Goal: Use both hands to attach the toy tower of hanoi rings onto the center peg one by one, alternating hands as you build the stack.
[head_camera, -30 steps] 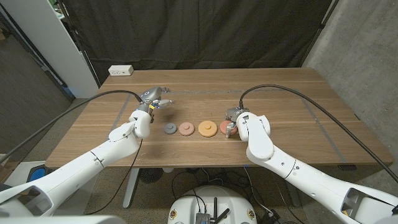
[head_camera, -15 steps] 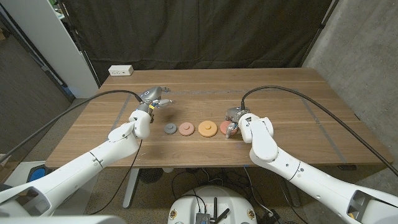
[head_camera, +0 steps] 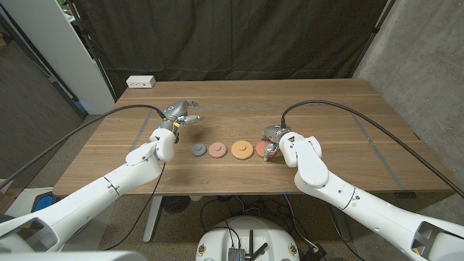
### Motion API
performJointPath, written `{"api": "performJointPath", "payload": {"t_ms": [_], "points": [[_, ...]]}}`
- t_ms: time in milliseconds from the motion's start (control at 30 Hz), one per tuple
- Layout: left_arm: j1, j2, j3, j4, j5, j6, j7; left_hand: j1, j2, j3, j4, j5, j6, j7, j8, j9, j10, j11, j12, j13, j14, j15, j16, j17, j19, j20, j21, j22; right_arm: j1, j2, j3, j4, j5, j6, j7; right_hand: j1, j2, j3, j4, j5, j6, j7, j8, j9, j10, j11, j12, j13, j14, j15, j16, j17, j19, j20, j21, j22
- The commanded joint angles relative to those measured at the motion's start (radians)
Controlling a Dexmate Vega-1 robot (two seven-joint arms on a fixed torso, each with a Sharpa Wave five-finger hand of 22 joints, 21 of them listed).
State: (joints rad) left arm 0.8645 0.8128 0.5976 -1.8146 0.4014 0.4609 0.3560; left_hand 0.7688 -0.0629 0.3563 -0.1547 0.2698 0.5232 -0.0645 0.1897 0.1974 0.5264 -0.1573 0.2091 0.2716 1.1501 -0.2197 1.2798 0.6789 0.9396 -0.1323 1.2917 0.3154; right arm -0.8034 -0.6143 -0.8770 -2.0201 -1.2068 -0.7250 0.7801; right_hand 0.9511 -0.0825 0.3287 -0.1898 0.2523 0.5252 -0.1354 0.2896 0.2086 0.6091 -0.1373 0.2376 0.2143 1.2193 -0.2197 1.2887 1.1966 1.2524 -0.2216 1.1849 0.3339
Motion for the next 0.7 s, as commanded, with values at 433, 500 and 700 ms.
{"api": "performJointPath", "payload": {"t_ms": [433,500,700], "points": [[-0.011,-0.004,0.005,0.006,0.01,0.0,-0.01,0.002,0.01,0.007,-0.003,0.003,0.002,-0.003,0.005,0.006,0.004,-0.006,0.002,0.005,-0.01,0.001,0.0,0.003,-0.008,-0.078,0.017,-0.003,0.02,-0.019,0.03,-0.064,0.004,0.036,0.001,0.082,0.115,0.052,0.027,0.009,0.1,-0.01,0.025,0.008,0.091,-0.037,-0.002,0.024,0.015,-0.001,0.005,0.006,0.006,0.001,0.02,0.001],[-0.012,-0.003,0.005,0.008,0.009,-0.009,-0.009,0.003,0.013,0.008,-0.003,0.003,0.001,-0.003,0.006,0.006,0.005,-0.007,0.002,0.004,-0.009,0.001,0.001,0.003,-0.011,-0.078,0.017,-0.005,0.019,-0.021,0.035,-0.071,0.006,0.039,-0.001,0.083,0.115,0.053,0.026,0.009,0.102,-0.009,0.025,0.008,0.093,-0.036,-0.003,0.025,0.016,-0.001,0.005,0.006,0.004,0.001,0.019,-0.003],[-0.014,-0.003,0.008,0.011,0.014,-0.014,-0.009,0.002,0.011,0.008,-0.004,0.003,0.002,-0.004,0.006,0.006,0.005,-0.009,0.002,0.004,-0.01,0.001,0.002,0.003,-0.012,-0.078,0.022,-0.006,0.019,-0.024,0.038,-0.094,-0.02,0.049,0.005,0.084,0.114,0.056,0.026,0.01,0.104,-0.009,0.023,0.008,0.094,-0.037,-0.007,0.027,0.018,-0.001,0.006,0.007,0.005,0.001,0.024,-0.003]]}}
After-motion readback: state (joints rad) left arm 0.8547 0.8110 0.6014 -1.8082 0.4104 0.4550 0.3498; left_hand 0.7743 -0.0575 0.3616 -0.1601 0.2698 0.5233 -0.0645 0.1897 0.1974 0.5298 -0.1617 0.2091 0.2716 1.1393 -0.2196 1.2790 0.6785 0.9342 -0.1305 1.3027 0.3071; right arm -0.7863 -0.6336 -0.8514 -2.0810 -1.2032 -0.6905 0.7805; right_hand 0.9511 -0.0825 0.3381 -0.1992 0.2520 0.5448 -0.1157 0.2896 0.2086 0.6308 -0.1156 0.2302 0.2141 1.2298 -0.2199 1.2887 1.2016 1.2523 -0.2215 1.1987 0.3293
